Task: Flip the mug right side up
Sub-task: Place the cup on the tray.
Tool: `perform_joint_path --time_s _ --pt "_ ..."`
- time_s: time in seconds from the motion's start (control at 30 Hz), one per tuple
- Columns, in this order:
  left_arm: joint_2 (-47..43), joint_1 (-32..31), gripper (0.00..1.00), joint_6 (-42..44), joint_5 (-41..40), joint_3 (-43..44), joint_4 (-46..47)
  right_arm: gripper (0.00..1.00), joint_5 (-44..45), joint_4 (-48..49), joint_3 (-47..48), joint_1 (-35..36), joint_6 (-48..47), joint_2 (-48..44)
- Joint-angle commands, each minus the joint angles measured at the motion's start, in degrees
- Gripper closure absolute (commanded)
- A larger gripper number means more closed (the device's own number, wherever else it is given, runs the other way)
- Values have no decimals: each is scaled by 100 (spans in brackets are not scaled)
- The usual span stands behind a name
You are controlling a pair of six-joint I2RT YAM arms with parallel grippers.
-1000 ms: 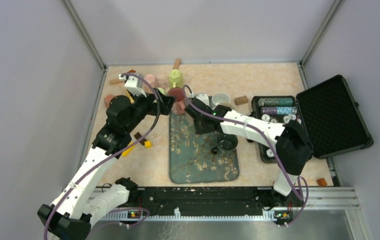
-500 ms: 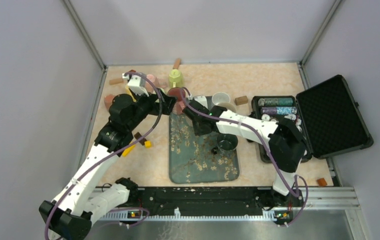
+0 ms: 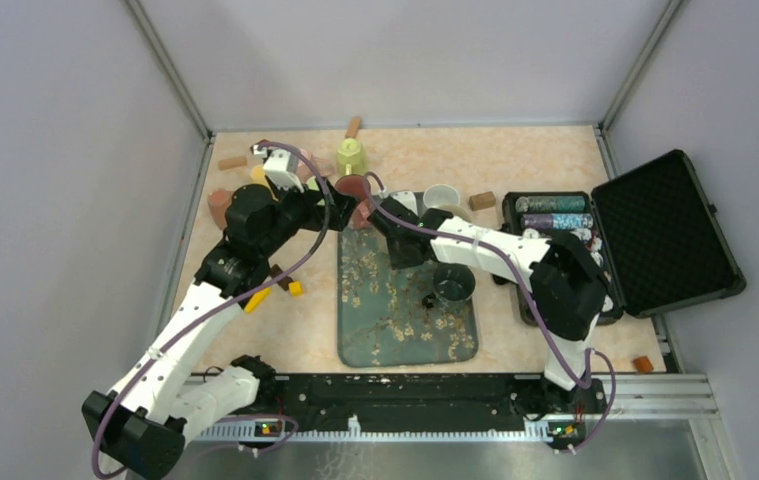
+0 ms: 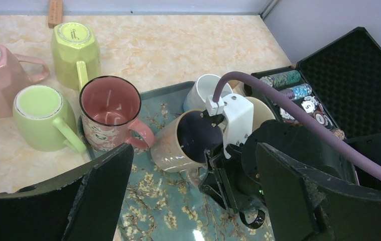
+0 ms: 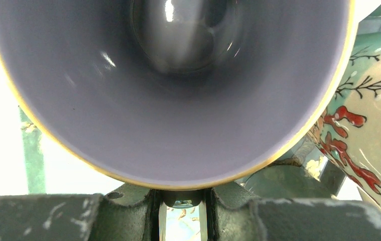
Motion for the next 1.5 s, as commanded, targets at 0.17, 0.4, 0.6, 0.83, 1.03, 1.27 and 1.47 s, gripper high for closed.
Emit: perform_joint_path --time_s 0.17,0.4,0.6,0.83,1.03,1.27,1.47 --pt "-6 36 2 74 123 13 296 100 -6 540 528 -143 -42 169" --pt "127 71 2 92 204 81 247 100 -53 562 542 -230 -62 223" --pt "62 80 2 101 185 21 226 100 -48 545 526 -334 -35 283" --pt "47 80 1 128 220 10 211 100 -20 380 976 -499 -241 626" --pt "-14 83 2 129 203 -40 214 100 51 -2 1696 -616 -425 1151" --pt "-44 89 2 145 200 -25 203 98 94 -289 2107 -704 -501 1425" --pt "-71 98 2 163 167 12 150 91 77 -497 2320 -733 -557 1570"
